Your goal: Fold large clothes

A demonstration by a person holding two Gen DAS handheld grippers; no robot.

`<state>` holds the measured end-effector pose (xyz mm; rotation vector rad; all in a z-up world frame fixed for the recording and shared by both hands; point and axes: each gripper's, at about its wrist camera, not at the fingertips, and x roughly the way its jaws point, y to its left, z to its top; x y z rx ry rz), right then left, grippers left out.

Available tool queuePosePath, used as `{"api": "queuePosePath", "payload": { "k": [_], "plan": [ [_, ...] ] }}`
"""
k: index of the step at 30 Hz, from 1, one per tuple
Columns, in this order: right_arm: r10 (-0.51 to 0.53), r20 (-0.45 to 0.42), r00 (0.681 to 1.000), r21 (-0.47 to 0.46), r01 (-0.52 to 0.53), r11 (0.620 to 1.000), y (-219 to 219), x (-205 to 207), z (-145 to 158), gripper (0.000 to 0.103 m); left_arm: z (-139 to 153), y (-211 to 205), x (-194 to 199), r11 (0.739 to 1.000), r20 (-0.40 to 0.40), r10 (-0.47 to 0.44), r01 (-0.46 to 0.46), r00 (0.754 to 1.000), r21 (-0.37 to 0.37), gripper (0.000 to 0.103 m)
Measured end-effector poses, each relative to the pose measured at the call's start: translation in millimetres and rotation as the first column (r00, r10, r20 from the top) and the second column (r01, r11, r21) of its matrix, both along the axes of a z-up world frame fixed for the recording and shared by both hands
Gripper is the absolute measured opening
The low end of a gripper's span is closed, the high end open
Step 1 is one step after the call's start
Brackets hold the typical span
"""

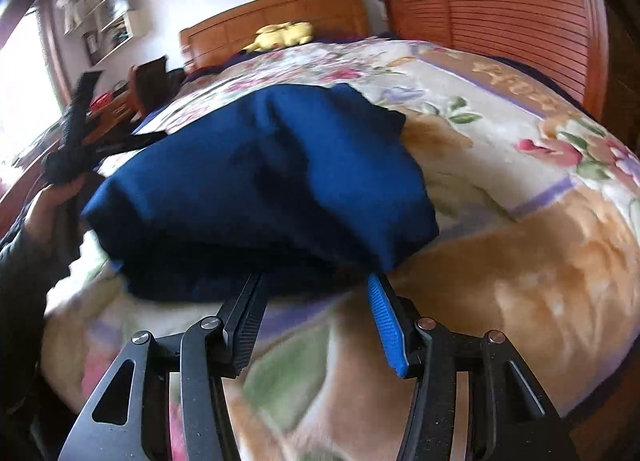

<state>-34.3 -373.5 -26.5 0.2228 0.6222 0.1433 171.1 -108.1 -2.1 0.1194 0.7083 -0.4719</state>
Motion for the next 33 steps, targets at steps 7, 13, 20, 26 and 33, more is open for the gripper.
{"api": "queuePosePath", "payload": {
  "k": [7,13,20,26,33],
  "plan": [
    [0.042,-0.011,0.999,0.013,-0.041,0.999,21.0,27.1,-16.9,0.052,-3.9,-4.0,37.0,1.000,-0.039,0.001,-0.002,0.999,-0.021,0.090],
    [0.018,0.090,0.996,0.045,-0.022,0.999,2.0,19.8,-12.2,0.015,-13.1,-24.8,68.0,1.000,-0.075,-0.016,0.017,0.997,0.003,0.089],
    [-0.026,0.162,0.986,-0.025,0.031,0.999,-16.7,22.5,2.1,0.012,-33.9,-45.4,89.6,0.999,-0.156,-0.037,0.040,0.987,0.015,0.089],
    [-0.110,0.187,0.976,-0.090,0.128,0.988,-37.3,35.5,5.2,0.011,-40.3,-54.3,89.6,0.997,-0.165,-0.071,0.071,0.984,-0.009,0.089],
    [-0.129,0.106,0.986,-0.009,0.130,0.991,-48.8,69.9,3.3,0.013,-40.9,-61.1,82.3,0.992,-0.151,-0.128,0.127,0.980,-0.015,0.059]
  ]
}}
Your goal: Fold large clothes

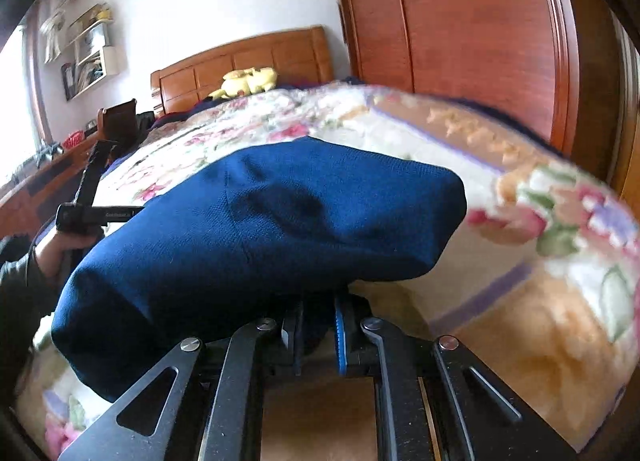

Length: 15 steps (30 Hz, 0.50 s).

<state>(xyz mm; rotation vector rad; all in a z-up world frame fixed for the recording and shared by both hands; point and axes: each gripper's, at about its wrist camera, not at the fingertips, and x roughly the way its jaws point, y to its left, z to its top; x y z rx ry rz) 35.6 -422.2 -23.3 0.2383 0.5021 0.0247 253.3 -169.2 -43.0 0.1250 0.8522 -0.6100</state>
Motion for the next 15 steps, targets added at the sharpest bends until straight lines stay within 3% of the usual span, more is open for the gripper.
{"api": "queuePosePath", "payload": {
  "k": [2,4,6,7,12,15],
  "plan": [
    [0.000,-0.022,1.000,-0.003,0.000,1.000,-0.6,8.8,-0.5,0.016,1.1,1.6,0.6,1.000,-0.007,-0.006,0.006,1.000,-0.014,0.042],
    [0.005,-0.072,0.997,-0.014,-0.006,1.000,-1.9,22.3,1.0,0.025,3.0,1.4,-0.8,1.000,-0.006,-0.017,0.017,1.000,-0.017,0.035],
    [0.021,-0.066,0.998,-0.009,-0.022,1.000,-3.7,30.2,2.2,0.024,6.2,-1.2,-5.9,1.000,0.017,-0.015,0.015,1.000,0.006,0.031],
    [0.043,-0.049,0.998,0.001,-0.043,0.999,-4.7,30.8,3.0,0.013,8.4,-1.3,-8.0,1.000,0.027,-0.010,0.010,1.000,0.011,0.028],
    [0.052,0.058,0.997,0.045,-0.055,0.997,-28.0,25.9,5.4,0.009,34.1,-7.6,-27.9,0.999,0.127,0.015,-0.020,0.992,0.041,0.022],
    [0.047,0.105,0.993,-0.008,-0.046,0.999,-35.2,21.8,14.3,0.009,58.4,-21.0,-39.0,0.999,0.182,0.008,-0.014,0.983,0.033,0.021]
  ]
}}
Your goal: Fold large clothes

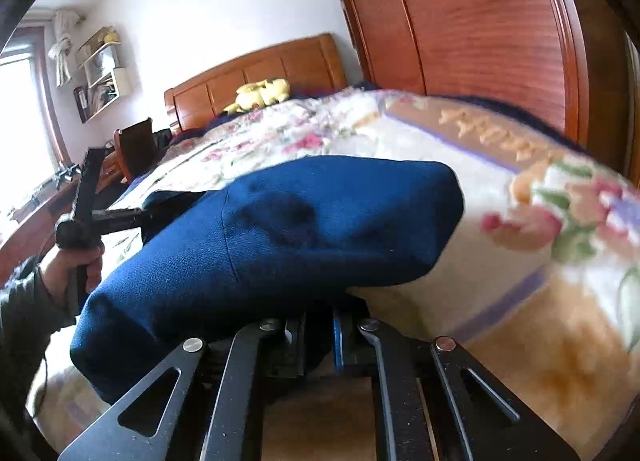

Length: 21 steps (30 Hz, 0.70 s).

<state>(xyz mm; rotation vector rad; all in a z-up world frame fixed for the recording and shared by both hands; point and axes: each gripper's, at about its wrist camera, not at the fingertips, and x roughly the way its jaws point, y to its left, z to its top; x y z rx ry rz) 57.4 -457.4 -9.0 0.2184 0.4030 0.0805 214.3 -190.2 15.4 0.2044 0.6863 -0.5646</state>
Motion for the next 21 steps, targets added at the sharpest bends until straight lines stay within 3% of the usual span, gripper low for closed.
{"api": "queuePosePath", "payload": {
  "k": [5,10,16,21],
  "plan": [
    [-0.061,0.058,0.996,-0.041,0.064,0.997,-46.3,-6.0,14.6,0.009,33.8,-52.2,-18.1,0.999,0.100,-0.044,0.043,0.994,0.013,0.020],
    [-0.168,0.097,0.981,-0.090,0.176,0.980,-118.4,-24.6,26.8,0.009,52.6,-132.4,-22.5,0.993,0.122,-0.116,0.119,0.986,-0.019,0.020],
    [-0.339,0.127,0.932,-0.202,0.359,0.911,-202.1,-53.3,36.0,0.009,65.2,-270.4,-32.9,0.967,0.173,-0.243,0.253,0.954,-0.036,0.019],
    [-0.471,0.140,0.871,-0.232,0.491,0.839,-257.0,-77.5,36.4,0.009,72.8,-370.6,-26.2,0.950,0.146,-0.282,0.297,0.948,-0.094,0.019]
  ]
}}
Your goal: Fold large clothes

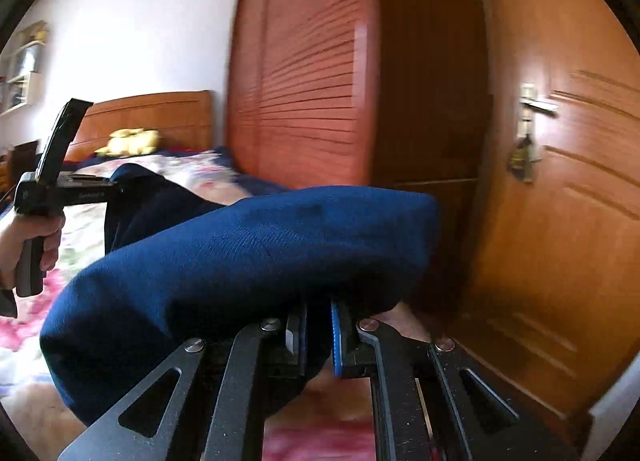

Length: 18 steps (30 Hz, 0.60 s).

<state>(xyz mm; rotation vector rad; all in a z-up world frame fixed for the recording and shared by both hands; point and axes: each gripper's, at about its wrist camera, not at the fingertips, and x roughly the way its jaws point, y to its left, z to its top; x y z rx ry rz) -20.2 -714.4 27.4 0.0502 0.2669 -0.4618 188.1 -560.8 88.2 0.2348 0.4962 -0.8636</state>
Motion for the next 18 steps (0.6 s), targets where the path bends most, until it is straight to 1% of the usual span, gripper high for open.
{"api": "queuePosePath", "payload": {
  "k": [1,3,4,6,7,8,9,10,12,13,14,15,16,17,18],
  "plan": [
    [-0.028,-0.005,1.000,-0.005,0.028,1.000,0.3,-0.8,-1.8,0.009,-3.5,-12.8,0.8,1.000,-0.011,0.003,-0.003,1.000,0.008,0.020],
    [-0.057,-0.017,0.998,0.019,0.057,0.998,-7.1,-7.3,-14.1,0.009,-18.3,-38.2,1.5,0.998,-0.049,-0.001,0.004,0.999,0.067,0.022],
    [-0.062,-0.041,0.997,0.056,0.064,0.996,-13.5,-8.5,-25.4,0.009,-27.9,-44.9,-1.1,0.996,-0.063,-0.001,0.007,0.998,0.089,0.023],
    [-0.081,-0.084,0.993,0.107,0.090,0.990,-21.1,-10.9,-43.8,0.011,-40.7,-40.9,-11.0,0.995,-0.043,0.008,-0.004,0.999,0.099,0.025],
    [-0.088,-0.109,0.990,0.119,0.101,0.988,-23.8,-10.0,-51.4,0.011,-44.9,-33.7,-15.0,0.995,-0.040,0.000,0.004,0.999,0.099,0.032],
    [-0.085,-0.129,0.988,0.141,0.103,0.985,-28.1,-10.3,-58.3,0.012,-48.3,-25.3,-16.2,0.995,-0.063,-0.018,0.024,0.998,0.097,0.041],
    [-0.088,-0.135,0.987,0.159,0.109,0.981,-31.6,-11.2,-61.6,0.019,-50.2,-19.8,-17.2,0.994,-0.081,-0.029,0.037,0.996,0.099,0.044],
    [-0.097,-0.138,0.986,0.174,0.120,0.977,-35.9,-17.5,-59.8,0.027,-52.0,-10.9,-19.1,0.993,-0.094,-0.039,0.049,0.995,0.105,0.044],
    [-0.125,-0.126,0.984,0.182,0.147,0.972,-37.9,-30.1,-54.8,0.035,-51.1,7.0,-27.5,0.990,-0.090,-0.075,0.085,0.993,0.114,0.046],
    [-0.132,-0.109,0.985,0.182,0.151,0.972,-30.1,-38.4,-45.5,0.040,-49.2,10.1,-31.5,0.990,-0.088,-0.086,0.096,0.992,0.108,0.047],
    [-0.140,-0.098,0.985,0.178,0.156,0.971,-32.5,-45.6,-37.6,0.043,-46.3,20.8,-37.2,0.989,-0.085,-0.098,0.106,0.992,0.099,0.049],
    [-0.146,-0.086,0.986,0.171,0.159,0.972,-22.6,-57.1,-33.4,0.046,-43.6,30.1,-42.6,0.989,-0.082,-0.108,0.115,0.991,0.089,0.054],
    [-0.150,-0.069,0.986,0.163,0.159,0.974,-21.4,-60.4,-25.9,0.049,-42.7,36.6,-47.1,0.989,-0.081,-0.118,0.124,0.990,0.077,0.072],
    [-0.136,-0.052,0.989,0.158,0.143,0.977,-20.8,-60.8,-16.4,0.050,-40.3,46.0,-53.2,0.990,-0.075,-0.123,0.128,0.990,0.058,0.082],
    [-0.113,-0.040,0.993,0.153,0.118,0.981,-18.6,-58.4,-6.7,0.050,-37.2,53.9,-59.4,0.991,-0.060,-0.124,0.127,0.990,0.043,0.082]
  ]
}}
